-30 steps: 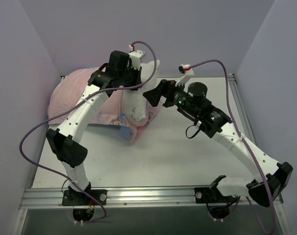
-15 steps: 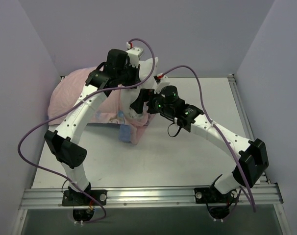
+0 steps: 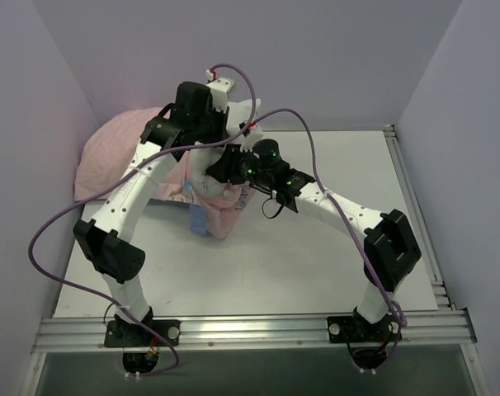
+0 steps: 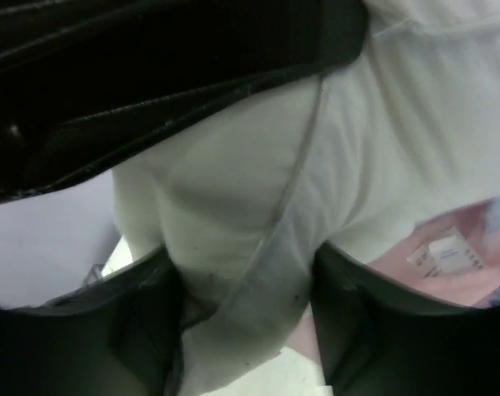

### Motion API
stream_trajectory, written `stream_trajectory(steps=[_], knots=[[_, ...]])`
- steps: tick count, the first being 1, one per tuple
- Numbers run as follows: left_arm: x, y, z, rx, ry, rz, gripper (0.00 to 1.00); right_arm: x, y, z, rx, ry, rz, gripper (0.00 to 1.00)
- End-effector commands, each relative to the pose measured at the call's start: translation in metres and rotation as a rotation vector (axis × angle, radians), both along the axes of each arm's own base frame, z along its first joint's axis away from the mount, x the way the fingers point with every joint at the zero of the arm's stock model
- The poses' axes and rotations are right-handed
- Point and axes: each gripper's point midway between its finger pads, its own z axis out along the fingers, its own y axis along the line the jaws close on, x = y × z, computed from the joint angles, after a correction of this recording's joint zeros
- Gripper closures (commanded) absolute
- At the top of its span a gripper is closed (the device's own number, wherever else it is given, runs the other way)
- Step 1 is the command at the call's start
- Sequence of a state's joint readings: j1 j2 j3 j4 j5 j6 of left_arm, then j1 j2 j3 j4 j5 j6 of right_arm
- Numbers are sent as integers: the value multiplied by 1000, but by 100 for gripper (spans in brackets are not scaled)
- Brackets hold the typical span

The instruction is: Remove the pillowcase from the pillow

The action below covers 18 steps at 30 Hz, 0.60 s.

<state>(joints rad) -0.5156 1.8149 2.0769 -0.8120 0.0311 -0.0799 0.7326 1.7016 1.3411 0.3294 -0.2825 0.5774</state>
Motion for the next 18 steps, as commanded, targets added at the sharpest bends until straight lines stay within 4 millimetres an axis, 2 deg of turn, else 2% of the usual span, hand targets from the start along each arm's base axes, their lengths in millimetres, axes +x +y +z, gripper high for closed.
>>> stream_trajectory(steps=[1, 2, 3, 4, 5, 6, 7, 9, 10, 11, 12, 13, 14, 16, 17, 18], knots=[[-22, -31, 90, -193, -187, -129, 98, 12, 22, 9, 106, -14, 45, 69], [-24, -31, 89, -188, -187, -141, 98, 14, 22, 6, 117, -5, 41, 100], [-25, -30, 90, -171, -198, -155, 98, 15, 21, 5, 134, 16, 33, 100], [-28, -30, 89, -157, -192, -171, 78, 21, 18, 6, 152, 13, 24, 100], [-30, -28, 89, -140, -192, -183, 49, 22, 16, 3, 159, 25, 17, 100], [-32, -24, 90, -108, -205, -203, 13, 23, 14, 3, 174, 32, 14, 100], [-38, -18, 84, -60, -188, -225, 6, 27, 10, 6, 202, 37, 2, 100], [-50, -4, 97, -30, -220, -267, 6, 29, 5, 3, 209, 48, -9, 100], [-51, 15, 96, -18, -200, -248, 6, 30, 4, 3, 213, 50, -14, 100], [-56, 25, 96, -21, -189, -256, 6, 32, 2, 1, 213, 57, -21, 100], [-73, 35, 109, -35, -220, -307, 6, 33, 2, -1, 216, 63, -23, 100], [-77, 58, 103, -13, -194, -287, 6, 33, 3, 3, 228, 63, -17, 100], [-93, 73, 110, 9, -218, -288, 6, 35, 3, 4, 245, 79, -23, 100], [-101, 97, 70, 143, -153, -275, 6, 36, 5, 12, 274, 69, -22, 100], [-115, 108, 66, 177, -169, -265, 6, 36, 5, 15, 280, 72, -23, 100], [-113, 116, 23, 238, -100, -255, 6, 36, 7, 18, 284, 68, -20, 100]])
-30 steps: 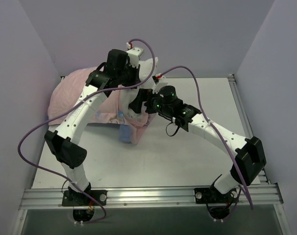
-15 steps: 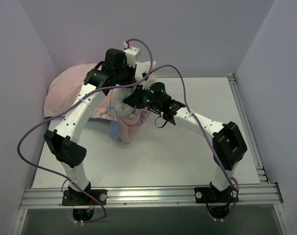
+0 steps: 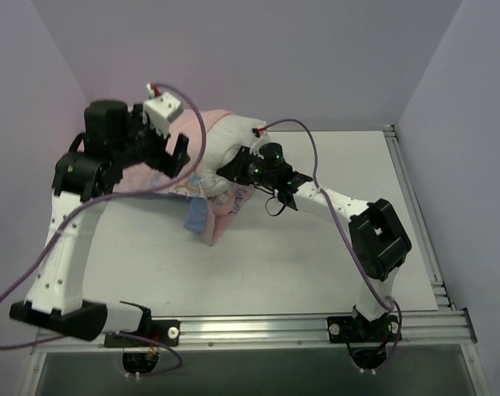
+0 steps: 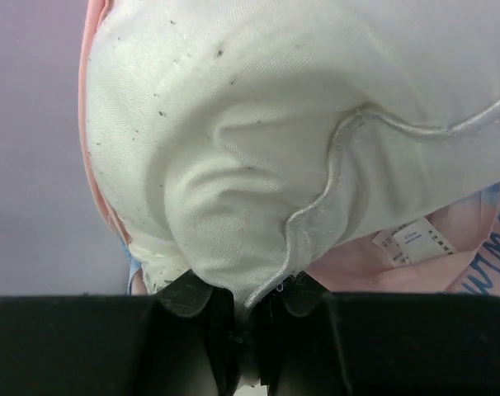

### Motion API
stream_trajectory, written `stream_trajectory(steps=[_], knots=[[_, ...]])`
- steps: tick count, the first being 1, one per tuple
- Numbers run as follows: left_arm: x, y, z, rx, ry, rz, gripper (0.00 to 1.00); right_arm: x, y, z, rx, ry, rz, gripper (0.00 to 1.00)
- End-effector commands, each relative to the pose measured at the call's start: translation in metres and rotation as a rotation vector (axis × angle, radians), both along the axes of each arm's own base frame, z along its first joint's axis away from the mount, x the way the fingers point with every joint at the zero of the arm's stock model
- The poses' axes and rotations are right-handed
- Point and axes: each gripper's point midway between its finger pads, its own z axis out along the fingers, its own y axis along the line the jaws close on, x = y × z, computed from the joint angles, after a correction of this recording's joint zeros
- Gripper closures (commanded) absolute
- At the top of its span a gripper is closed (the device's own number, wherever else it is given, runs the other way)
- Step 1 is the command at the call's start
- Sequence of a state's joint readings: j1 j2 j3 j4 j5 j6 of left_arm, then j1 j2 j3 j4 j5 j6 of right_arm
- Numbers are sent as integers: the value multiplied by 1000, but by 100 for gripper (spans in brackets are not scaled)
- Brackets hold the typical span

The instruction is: Remove the pillowcase from the pillow

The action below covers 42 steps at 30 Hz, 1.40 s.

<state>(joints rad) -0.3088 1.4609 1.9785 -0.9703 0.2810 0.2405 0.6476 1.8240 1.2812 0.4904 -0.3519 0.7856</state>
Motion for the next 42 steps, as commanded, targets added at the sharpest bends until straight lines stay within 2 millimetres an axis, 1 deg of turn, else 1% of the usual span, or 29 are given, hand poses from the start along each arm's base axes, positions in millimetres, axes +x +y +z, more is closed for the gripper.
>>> stream_trajectory(steps=[1, 2, 3, 4, 7, 12, 16, 19, 20, 21, 22, 23, 24, 25, 26, 27, 28, 29, 30, 31, 32, 33, 34, 35, 36, 37, 40, 41, 42], knots=[[-36, 21, -72, 187, 98, -58, 6, 1, 17, 71, 163, -133, 32, 100], [-41, 27, -77, 195, 77, -38, 6, 1, 18, 73, 159, -138, 31, 100], [-35, 31, -101, 217, 94, -15, 6, -1, 20, 73, 158, -139, 35, 100], [-31, 37, -109, 242, 96, 20, 6, -2, 21, 74, 159, -140, 37, 100], [-17, 38, -130, 260, 109, 41, 4, -3, 21, 74, 158, -132, 36, 100], [9, 25, -156, 230, 146, 49, 0, -5, 19, 78, 148, -135, 35, 100], [24, 22, -176, 246, 175, 60, 29, -3, 17, 78, 143, -132, 33, 100], [32, 34, -185, 279, 190, 95, 93, -1, 13, 81, 146, -135, 32, 100], [33, 38, -185, 279, 187, 109, 98, 4, 4, 85, 157, -134, 18, 100], [35, 44, -184, 280, 179, 128, 98, 7, -2, 86, 163, -133, 11, 100], [36, 50, -183, 282, 174, 149, 98, 9, -11, 81, 163, -126, -1, 100], [39, 63, -179, 287, 161, 186, 98, 15, -29, 91, 171, -146, -24, 100], [41, 73, -178, 298, 159, 214, 98, 16, -40, 90, 157, -146, -41, 100], [44, 86, -178, 314, 155, 254, 98, 16, -54, 78, 129, -129, -63, 100], [49, 109, -181, 319, 166, 310, 98, 12, -68, 89, 123, -162, -77, 100], [54, 121, -182, 328, 159, 337, 98, 16, -89, 88, 110, -159, -112, 100], [57, 140, -184, 359, 159, 397, 98, 15, -101, 86, 103, -156, -129, 100], [62, 152, -188, 374, 163, 426, 98, 2, -116, 82, 101, -148, -129, 100], [65, 171, -189, 384, 160, 468, 98, 6, -142, 80, 102, -143, -178, 100], [67, 179, -190, 388, 161, 485, 98, 4, -158, 77, 100, -139, -200, 100], [70, 182, -192, 384, 166, 489, 98, -7, -174, 76, 96, -139, -222, 100], [71, 203, -192, 375, 169, 536, 98, -10, -190, 66, 60, -119, -247, 100], [74, 208, -188, 367, 159, 552, 98, -6, -218, 65, 42, -117, -305, 100], [78, 214, -190, 365, 162, 568, 98, -13, -233, 72, 37, -135, -332, 100], [80, 227, -189, 370, 159, 601, 98, -19, -247, 61, 19, -100, -352, 100], [83, 235, -194, 384, 168, 620, 98, -21, -273, 69, 15, -124, -411, 100], [85, 253, -208, 451, 187, 658, 98, -31, -301, 61, -2, -104, -448, 100], [82, 251, -214, 454, 203, 639, 98, -34, -301, 57, -11, -92, -442, 100], [77, 237, -224, 421, 238, 566, 98, -36, -300, 49, -19, -69, -438, 100]])
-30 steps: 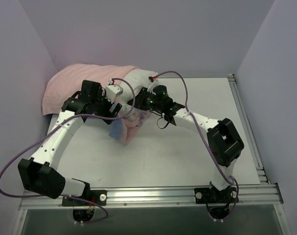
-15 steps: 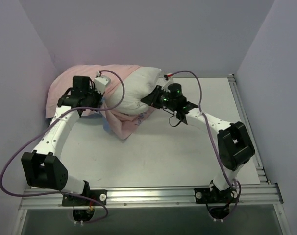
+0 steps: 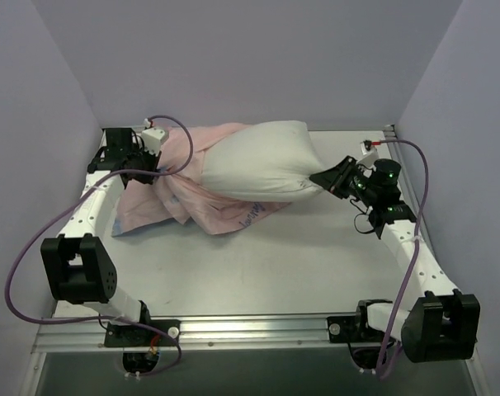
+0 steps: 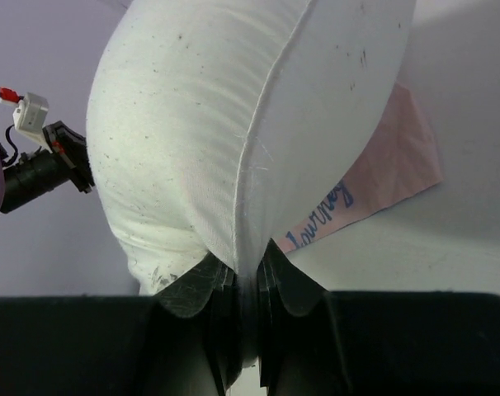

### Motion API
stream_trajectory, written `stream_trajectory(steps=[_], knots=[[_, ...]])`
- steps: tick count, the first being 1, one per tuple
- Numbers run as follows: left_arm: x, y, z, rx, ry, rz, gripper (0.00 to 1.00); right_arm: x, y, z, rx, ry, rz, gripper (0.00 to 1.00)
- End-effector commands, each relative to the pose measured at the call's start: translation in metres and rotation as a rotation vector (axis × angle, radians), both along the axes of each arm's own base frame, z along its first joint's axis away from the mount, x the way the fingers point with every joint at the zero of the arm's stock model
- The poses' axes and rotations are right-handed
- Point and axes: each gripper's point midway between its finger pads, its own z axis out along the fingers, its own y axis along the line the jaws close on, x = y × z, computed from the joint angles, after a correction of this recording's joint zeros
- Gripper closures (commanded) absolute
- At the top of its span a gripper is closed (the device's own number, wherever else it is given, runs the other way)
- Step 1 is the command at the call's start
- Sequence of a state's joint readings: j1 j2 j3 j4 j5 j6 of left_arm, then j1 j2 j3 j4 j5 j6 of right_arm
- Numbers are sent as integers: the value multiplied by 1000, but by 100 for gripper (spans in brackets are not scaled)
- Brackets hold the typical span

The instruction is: Remove the pillowcase from the pillow

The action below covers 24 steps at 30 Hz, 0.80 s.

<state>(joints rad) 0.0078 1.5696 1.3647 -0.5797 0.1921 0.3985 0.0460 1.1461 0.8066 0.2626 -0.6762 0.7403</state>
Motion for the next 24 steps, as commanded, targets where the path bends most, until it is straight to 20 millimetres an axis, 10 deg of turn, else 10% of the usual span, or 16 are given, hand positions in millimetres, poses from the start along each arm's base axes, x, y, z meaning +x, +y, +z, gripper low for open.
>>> stream_trajectory(steps=[1, 6, 8, 9, 10, 13, 17, 20, 24], knots=[[-2, 89, -6, 206, -1, 190, 98, 10, -46, 5, -80, -64, -147, 100], [-39, 34, -10, 39, 64, -74, 93, -5, -42, -38, -117, 67, -124, 100], [-66, 12, -9, 3, 119, -223, 64, -9, -35, -49, -167, 98, -122, 100], [-73, 2, 2, -24, 117, -289, 22, -22, -11, -59, -212, 121, -46, 100], [-83, -19, 13, -96, 105, -382, 5, -27, -2, -65, -247, 136, -23, 100], [-106, -55, 63, -162, 35, -540, 6, -49, 21, -88, -307, 209, 57, 100], [-88, -100, 122, -209, -136, -578, 6, -80, 40, -118, -342, 297, 156, 100], [-72, -164, 134, -218, -163, -563, 6, -109, 54, -140, -389, 364, 248, 100], [-26, -202, 112, -60, -189, -444, 5, -138, 60, -159, -395, 425, 318, 100]])
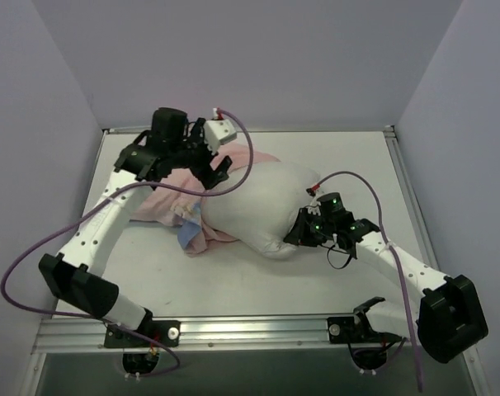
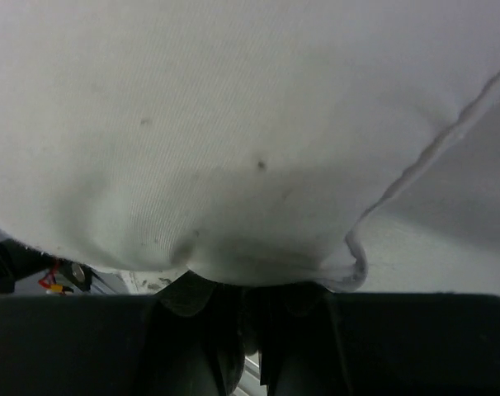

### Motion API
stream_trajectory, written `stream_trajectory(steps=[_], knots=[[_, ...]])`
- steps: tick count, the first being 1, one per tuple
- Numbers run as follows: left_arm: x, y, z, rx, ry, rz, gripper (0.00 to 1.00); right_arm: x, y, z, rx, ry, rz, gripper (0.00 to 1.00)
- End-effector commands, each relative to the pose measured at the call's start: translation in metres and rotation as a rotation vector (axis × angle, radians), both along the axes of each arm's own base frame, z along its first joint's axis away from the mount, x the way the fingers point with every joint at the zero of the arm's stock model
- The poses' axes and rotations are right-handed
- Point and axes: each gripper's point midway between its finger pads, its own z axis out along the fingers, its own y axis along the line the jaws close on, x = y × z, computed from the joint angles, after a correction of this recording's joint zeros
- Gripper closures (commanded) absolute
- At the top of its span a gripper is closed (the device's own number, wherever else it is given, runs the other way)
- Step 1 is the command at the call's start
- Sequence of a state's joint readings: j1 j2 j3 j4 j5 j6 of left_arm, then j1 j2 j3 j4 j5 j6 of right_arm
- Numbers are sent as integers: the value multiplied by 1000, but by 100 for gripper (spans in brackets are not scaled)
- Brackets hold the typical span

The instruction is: Remove the pillowcase from the pillow

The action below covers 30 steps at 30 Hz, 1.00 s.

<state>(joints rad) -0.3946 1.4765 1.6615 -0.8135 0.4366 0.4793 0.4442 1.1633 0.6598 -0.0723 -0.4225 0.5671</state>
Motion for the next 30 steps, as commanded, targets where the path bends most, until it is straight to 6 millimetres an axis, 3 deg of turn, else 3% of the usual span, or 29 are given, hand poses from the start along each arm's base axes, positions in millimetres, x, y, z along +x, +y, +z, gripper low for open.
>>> stream_trajectory(steps=[1, 2, 3, 4, 6, 8, 10, 12, 13, 14, 15, 17, 18, 20, 21, 24, 26, 28, 30], knots=[[58, -16, -18, 67, -39, 220, 3, -35, -4, -24, -40, 102, 56, 100], [69, -28, -42, 107, 2, 219, 2, -39, -4, -27, -46, 112, 61, 100], [77, -35, -35, 94, -4, 224, 8, -43, -7, -30, -53, 126, 65, 100], [85, -44, -58, 121, 45, 205, 12, -47, -8, -33, -57, 134, 68, 100], [86, -57, -68, 136, 76, 170, 16, -52, -11, -35, -69, 147, 69, 100], [98, -58, -91, 202, 68, 213, 24, -52, -12, -33, -71, 144, 69, 97], [106, -54, -107, 240, 76, 239, 46, -51, -11, -29, -68, 133, 73, 83], [109, -51, -114, 256, 82, 255, 78, -49, -12, -24, -78, 123, 77, 67], [108, -51, -113, 252, 84, 259, 98, -47, -14, -21, -94, 111, 87, 46], [106, -53, -110, 234, 86, 253, 98, -49, -18, -19, -122, 121, 90, 37], [105, -54, -106, 215, 85, 247, 98, -32, -19, 2, -143, 52, 71, 29], [95, -61, -93, 158, 81, 215, 98, -18, -25, 31, -175, -29, 61, 6], [91, -62, -90, 143, 83, 204, 98, 1, -20, 68, -152, -128, 44, 0], [83, -64, -80, 114, 78, 187, 98, 27, -27, 102, -152, -228, -6, 0], [81, -64, -77, 103, 79, 185, 98, 43, -25, 132, -123, -299, -22, 0], [77, -62, -69, 71, 87, 204, 98, 82, -23, 149, -105, -366, -36, 0], [78, -60, -61, 37, 90, 235, 98, 113, -14, 147, -105, -376, -47, 0], [84, -56, -54, 19, 83, 283, 98, 139, -2, 127, -114, -327, -37, 0], [91, -53, -47, -14, 86, 336, 98, 148, 20, 111, -119, -302, 17, 0]])
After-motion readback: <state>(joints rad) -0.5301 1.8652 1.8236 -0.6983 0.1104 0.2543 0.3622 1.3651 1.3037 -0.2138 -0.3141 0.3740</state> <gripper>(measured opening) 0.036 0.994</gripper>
